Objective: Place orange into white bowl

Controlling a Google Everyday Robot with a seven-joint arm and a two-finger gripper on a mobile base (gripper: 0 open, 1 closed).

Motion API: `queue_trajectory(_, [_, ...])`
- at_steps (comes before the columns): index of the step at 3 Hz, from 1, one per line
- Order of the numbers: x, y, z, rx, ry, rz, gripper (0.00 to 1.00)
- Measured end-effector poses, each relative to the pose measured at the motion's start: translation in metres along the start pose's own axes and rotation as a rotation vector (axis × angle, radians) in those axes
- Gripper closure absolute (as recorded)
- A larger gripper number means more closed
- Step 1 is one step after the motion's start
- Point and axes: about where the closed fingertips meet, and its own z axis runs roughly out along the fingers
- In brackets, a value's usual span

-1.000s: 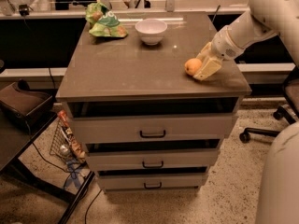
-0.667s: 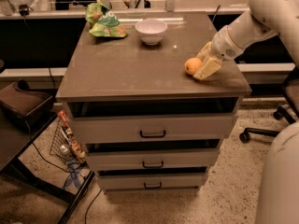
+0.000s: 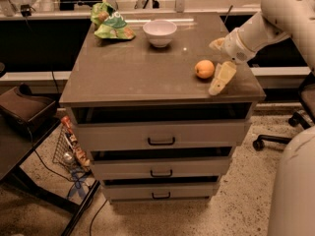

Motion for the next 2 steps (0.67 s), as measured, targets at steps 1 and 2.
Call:
queue_trajectory(1, [0.0000,0.0000,0.0001,0.000,0.000,0.000,0.00])
queue_trajectory(2, [-0.0067,0.0006,0.0024,-0.013,-0.004,-0.015,0.00])
